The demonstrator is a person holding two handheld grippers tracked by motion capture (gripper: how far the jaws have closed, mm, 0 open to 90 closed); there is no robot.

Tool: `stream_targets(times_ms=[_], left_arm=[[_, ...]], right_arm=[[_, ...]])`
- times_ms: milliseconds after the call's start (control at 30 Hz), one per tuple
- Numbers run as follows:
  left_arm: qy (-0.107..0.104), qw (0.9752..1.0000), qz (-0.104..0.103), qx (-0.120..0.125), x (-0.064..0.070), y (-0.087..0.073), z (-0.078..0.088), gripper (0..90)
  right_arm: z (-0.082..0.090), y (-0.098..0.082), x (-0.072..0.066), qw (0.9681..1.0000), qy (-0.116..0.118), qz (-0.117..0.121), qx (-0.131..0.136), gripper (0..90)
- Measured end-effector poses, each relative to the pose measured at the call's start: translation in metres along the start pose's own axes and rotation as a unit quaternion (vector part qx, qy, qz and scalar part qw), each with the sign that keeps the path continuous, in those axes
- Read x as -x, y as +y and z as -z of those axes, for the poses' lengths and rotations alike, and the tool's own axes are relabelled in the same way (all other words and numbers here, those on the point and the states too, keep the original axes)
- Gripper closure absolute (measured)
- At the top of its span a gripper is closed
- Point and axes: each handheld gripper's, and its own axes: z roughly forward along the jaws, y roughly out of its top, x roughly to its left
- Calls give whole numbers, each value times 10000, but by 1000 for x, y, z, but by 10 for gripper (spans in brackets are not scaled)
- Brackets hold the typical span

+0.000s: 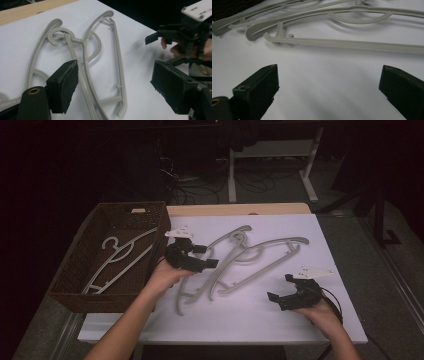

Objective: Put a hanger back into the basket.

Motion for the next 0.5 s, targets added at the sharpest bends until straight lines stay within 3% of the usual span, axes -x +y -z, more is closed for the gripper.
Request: stream_targets(times_ms=[267, 500], left_arm=[[-11, 9996, -101, -275, -10, 5, -49, 308], [234, 9978, -211, -588, -24, 4, -85, 408]], right_arm=[[1, 0, 0, 10000, 28, -2, 19, 22], [1, 1, 0, 10000, 43, 4, 30, 22]])
